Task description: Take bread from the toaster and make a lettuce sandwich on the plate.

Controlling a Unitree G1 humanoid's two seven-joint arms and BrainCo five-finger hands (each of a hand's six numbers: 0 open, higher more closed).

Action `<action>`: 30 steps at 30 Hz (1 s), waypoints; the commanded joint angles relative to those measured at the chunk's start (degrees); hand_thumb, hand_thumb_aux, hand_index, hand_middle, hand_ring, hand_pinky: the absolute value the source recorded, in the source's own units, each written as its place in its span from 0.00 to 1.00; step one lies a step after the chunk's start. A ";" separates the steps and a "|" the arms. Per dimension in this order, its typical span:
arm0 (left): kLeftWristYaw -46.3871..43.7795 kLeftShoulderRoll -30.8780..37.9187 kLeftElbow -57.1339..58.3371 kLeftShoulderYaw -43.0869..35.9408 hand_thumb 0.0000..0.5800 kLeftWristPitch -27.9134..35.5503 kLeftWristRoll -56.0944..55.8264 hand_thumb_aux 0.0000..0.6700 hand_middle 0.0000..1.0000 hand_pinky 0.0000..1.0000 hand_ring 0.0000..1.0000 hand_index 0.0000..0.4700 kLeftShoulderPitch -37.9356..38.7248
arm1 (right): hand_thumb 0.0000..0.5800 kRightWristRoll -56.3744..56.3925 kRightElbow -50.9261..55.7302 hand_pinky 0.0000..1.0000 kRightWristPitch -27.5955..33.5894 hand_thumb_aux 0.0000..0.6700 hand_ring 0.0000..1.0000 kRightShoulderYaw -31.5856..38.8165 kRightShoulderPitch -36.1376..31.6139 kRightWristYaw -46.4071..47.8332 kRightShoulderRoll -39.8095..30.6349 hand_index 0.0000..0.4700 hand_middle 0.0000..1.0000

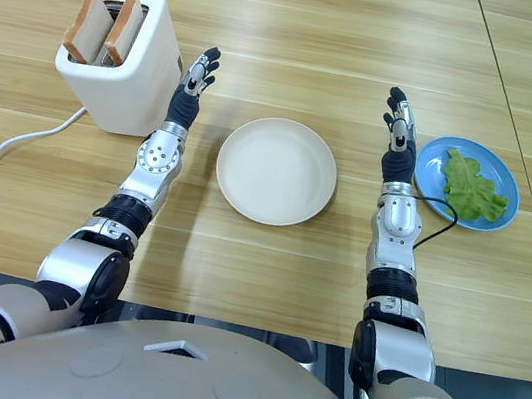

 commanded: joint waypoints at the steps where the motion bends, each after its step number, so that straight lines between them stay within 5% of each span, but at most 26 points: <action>1: -0.57 0.11 -0.30 -0.64 0.00 0.05 0.21 0.00 0.00 0.00 0.00 0.00 0.70 | 0.00 -0.20 0.52 0.00 0.90 0.00 0.00 0.07 0.67 0.14 -0.10 0.00 0.00; 10: -0.03 0.82 -2.85 -1.38 0.00 -0.03 1.92 0.00 0.00 0.00 0.00 0.00 1.40 | 0.00 -0.17 0.77 0.00 1.02 0.00 0.00 0.14 0.73 0.36 -0.10 0.00 0.00; 14: -0.54 2.82 -30.85 -1.73 0.00 3.04 4.11 0.00 0.00 0.00 0.00 0.00 8.16 | 0.00 -0.30 1.44 0.00 0.96 0.00 0.00 0.27 0.53 0.38 -0.22 0.00 0.00; 17: -2.40 6.72 -58.23 3.96 0.00 12.72 1.88 0.00 0.00 0.00 0.00 0.00 11.00 | 0.00 -0.41 1.94 0.00 0.77 0.00 0.00 0.21 0.77 0.04 -0.52 0.00 0.00; 20: -3.31 12.99 -70.17 11.28 0.00 21.71 4.06 0.00 0.00 0.00 0.00 0.00 11.19 | 0.00 -0.52 2.30 0.00 0.54 0.00 0.00 0.15 1.10 -0.42 -0.52 0.00 0.00; 24: -0.05 22.28 -66.11 17.13 0.00 30.29 18.41 0.00 0.00 0.00 0.00 0.00 12.70 | 0.00 -0.63 3.01 0.00 0.37 0.00 0.00 0.31 1.13 -0.76 -0.20 0.00 0.00; 30: 3.97 30.07 -48.64 12.24 0.00 41.77 34.89 0.00 0.00 0.00 0.00 0.00 16.02 | 0.00 -0.65 3.36 0.00 0.26 0.00 0.00 0.57 0.93 -0.73 -0.13 0.00 0.00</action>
